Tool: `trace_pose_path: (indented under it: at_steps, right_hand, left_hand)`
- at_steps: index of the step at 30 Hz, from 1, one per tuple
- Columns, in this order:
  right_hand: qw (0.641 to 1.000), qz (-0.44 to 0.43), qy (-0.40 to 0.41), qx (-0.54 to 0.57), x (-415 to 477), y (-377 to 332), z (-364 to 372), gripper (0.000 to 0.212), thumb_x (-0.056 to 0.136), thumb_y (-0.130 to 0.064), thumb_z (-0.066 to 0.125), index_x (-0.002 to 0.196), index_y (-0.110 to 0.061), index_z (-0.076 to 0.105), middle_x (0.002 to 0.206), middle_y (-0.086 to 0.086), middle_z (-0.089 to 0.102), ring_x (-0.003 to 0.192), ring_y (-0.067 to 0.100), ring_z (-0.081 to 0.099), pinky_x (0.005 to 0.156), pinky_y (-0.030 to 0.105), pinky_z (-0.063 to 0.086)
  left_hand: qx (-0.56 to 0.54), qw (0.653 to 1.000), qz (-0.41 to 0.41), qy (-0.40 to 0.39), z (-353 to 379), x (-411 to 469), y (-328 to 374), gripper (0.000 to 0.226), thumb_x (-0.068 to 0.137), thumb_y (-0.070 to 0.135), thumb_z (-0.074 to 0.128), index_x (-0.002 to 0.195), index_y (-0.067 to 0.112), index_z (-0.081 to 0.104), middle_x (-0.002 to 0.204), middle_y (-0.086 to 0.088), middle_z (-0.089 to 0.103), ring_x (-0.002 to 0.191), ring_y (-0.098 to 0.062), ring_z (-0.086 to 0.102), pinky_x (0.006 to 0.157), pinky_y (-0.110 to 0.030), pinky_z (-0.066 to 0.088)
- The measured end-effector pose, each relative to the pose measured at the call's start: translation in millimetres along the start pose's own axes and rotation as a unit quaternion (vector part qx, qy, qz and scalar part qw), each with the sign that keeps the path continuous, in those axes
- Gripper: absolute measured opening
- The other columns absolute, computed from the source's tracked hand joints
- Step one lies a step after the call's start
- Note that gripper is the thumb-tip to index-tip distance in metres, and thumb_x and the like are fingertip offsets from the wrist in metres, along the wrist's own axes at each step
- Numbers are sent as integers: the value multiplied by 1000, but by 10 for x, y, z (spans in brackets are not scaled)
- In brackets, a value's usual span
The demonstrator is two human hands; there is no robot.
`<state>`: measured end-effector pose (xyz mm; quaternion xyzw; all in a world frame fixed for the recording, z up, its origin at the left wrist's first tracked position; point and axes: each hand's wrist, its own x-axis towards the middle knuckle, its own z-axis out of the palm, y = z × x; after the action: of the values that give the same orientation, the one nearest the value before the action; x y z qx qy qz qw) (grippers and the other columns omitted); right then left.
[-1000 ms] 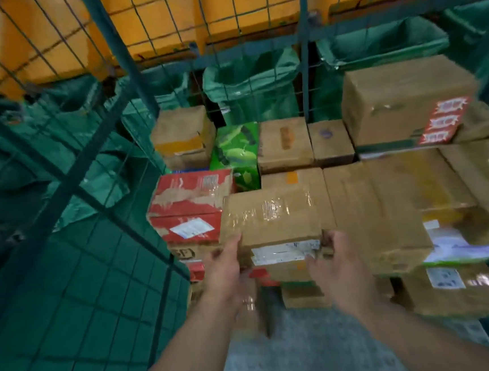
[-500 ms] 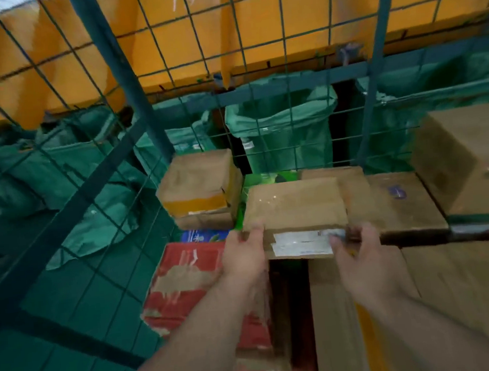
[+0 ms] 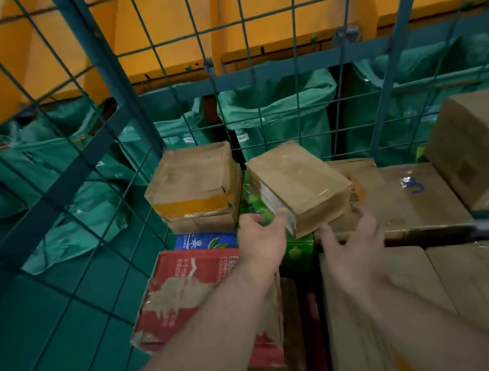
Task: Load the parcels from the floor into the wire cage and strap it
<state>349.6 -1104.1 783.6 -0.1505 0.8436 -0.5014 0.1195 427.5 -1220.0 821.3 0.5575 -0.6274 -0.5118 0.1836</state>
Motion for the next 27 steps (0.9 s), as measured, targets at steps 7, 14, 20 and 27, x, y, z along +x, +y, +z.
trace_pose_path:
  at_steps: [7,14,20,27]
  right_hand:
    - [981,44,-132,138,422,-215,41,66,90,-17,67,143,-43,39,119,-20,57,116,9,52,100,30,40]
    - [951,10,-267,156,199,-445,484,74,90,-23,73,150,-41,34,115,-26,58,104,-6,54,90,20,39]
    - [959,69,-259,89,113,-528,449,99,92,-31,68,163,-37,-1,164,-4,34,145,22,38,116,41,30]
    - [957,87,-227,158,-1306,293,-430,45,96,-15,69,134,-35,55,125,-3,67,114,10,64,105,42,49]
  left_hand:
    - [-81,990,-5,-116,82,-26,-190,25,86,44,72,108,38,61,113,8,70,108,-14,66,102,-40,52]
    - [-247,964,31,-96,-280,140,-211,35,93,17,62,125,30,64,114,9,74,105,-6,66,84,-27,48]
    - [-127,988,15,-86,-505,-179,-298,36,94,31,63,130,30,62,121,7,66,113,-12,61,89,-35,51]
    - [-140,973,-35,-183,-531,-1547,-865,13,99,12,61,105,18,72,101,-1,77,92,-15,71,88,-32,56]
